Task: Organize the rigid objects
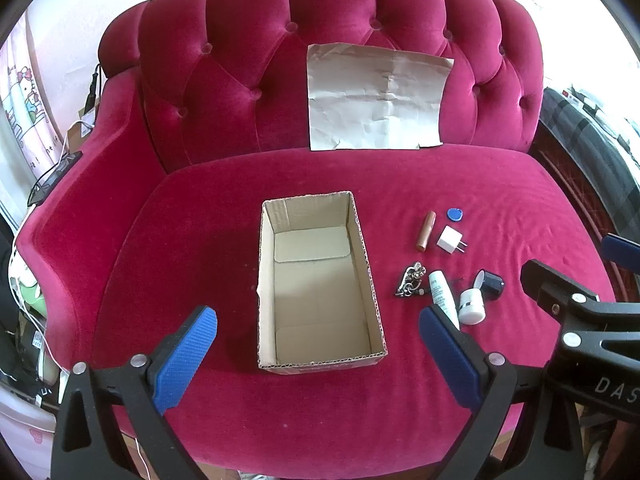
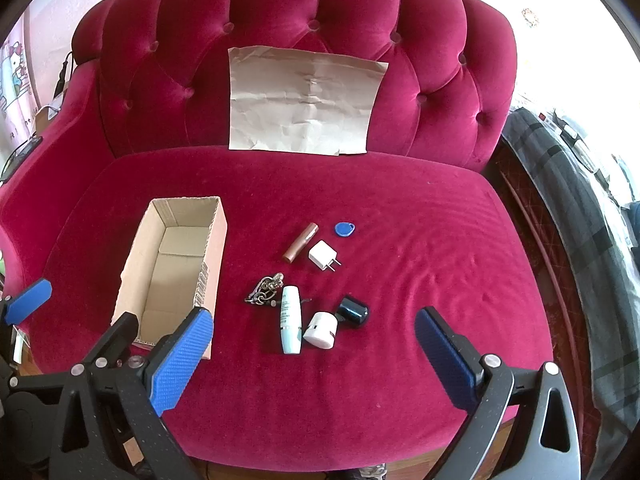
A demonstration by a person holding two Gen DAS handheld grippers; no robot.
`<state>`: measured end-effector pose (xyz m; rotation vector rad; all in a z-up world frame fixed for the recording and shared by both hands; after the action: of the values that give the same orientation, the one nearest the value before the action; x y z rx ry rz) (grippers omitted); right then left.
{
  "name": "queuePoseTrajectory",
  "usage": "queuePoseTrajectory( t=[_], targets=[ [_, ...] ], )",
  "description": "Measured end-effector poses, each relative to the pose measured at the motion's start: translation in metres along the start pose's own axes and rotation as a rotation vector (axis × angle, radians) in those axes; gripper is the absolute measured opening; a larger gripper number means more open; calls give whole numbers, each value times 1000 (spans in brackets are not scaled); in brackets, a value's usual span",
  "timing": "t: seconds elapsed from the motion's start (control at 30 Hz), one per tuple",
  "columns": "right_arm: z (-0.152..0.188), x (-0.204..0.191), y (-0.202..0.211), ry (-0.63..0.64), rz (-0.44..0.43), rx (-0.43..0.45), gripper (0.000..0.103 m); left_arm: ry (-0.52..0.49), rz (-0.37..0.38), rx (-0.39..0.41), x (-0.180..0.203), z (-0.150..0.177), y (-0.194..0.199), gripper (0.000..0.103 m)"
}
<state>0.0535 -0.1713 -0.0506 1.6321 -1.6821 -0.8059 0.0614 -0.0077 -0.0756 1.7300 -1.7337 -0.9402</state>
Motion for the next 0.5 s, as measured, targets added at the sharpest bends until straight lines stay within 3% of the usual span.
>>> queuePoseTrajectory(
  t=[0.5],
  targets=[
    [1, -1, -1, 2, 5, -1, 103, -1, 4, -3, -1, 1, -2, 103]
  ],
)
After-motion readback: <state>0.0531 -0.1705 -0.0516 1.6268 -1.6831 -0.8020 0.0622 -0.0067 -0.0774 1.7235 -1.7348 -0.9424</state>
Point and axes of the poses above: each gripper's, at about its wrist camera, not at the fingertips, and y roughly against the way its jaws point, x to its right, z to its underside, the point moved 10 cm from there along -y, roughly the way its jaws point, and after that the axes turned 4 degrees about -z, right-handed, at the moved point
